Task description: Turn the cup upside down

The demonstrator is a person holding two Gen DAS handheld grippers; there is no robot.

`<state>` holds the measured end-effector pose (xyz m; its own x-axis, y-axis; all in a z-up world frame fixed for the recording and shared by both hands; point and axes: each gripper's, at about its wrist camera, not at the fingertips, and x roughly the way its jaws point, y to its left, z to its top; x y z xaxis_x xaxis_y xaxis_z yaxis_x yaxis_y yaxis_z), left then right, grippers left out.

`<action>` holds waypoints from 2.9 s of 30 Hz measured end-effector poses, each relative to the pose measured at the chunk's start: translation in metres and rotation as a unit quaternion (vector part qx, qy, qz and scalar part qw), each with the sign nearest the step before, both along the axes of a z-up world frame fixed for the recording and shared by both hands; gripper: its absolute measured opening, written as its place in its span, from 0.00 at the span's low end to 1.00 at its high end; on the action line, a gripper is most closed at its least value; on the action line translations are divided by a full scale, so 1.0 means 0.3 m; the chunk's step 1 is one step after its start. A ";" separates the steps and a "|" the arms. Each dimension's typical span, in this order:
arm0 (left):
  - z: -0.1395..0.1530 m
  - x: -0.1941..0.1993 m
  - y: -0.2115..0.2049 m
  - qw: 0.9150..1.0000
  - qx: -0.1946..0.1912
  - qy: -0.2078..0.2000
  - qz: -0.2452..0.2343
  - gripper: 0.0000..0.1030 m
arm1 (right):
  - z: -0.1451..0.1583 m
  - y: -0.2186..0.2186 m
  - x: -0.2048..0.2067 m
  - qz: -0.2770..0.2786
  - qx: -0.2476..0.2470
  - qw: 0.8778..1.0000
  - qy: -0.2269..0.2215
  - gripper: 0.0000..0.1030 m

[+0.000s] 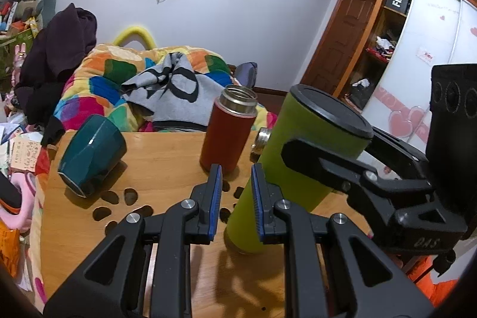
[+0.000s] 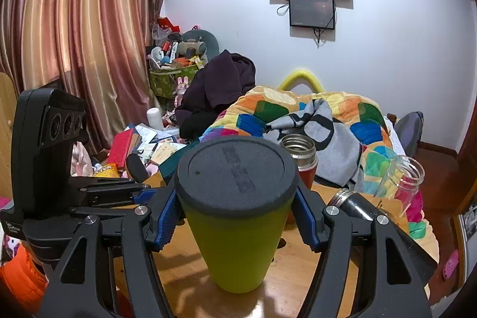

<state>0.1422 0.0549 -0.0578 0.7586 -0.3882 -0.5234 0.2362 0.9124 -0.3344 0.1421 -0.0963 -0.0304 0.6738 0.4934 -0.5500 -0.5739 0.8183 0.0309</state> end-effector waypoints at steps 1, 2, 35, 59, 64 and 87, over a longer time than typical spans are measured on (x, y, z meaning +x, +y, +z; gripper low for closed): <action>0.001 -0.001 -0.001 1.000 0.001 0.000 0.000 0.19 | -0.003 0.001 -0.003 -0.001 -0.001 1.000 -0.002 0.61; 0.004 -0.008 -0.002 1.000 0.006 -0.002 0.001 0.21 | -0.004 0.001 -0.014 -0.002 -0.001 1.000 -0.004 0.61; 0.266 -0.503 -0.179 0.957 0.143 -0.210 0.137 1.00 | 0.198 -0.281 -0.396 -0.135 0.056 0.985 -0.094 1.00; 0.236 -0.546 -0.186 0.960 0.130 -0.198 0.150 1.00 | 0.186 -0.293 -0.459 -0.133 0.062 0.984 -0.100 1.00; 0.236 -0.547 -0.184 0.960 0.130 -0.199 0.151 1.00 | 0.186 -0.294 -0.465 -0.134 0.061 0.984 -0.103 1.00; 0.249 -0.559 -0.191 0.957 0.136 -0.207 0.150 1.00 | 0.199 -0.303 -0.469 -0.133 0.063 0.984 -0.104 1.00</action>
<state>-0.0256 -0.0026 0.0168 0.9788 -0.0126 -0.2042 0.0112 0.9999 -0.0082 0.0014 -0.1873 0.0294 0.8802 0.3390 -0.3321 -0.3441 0.9378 0.0452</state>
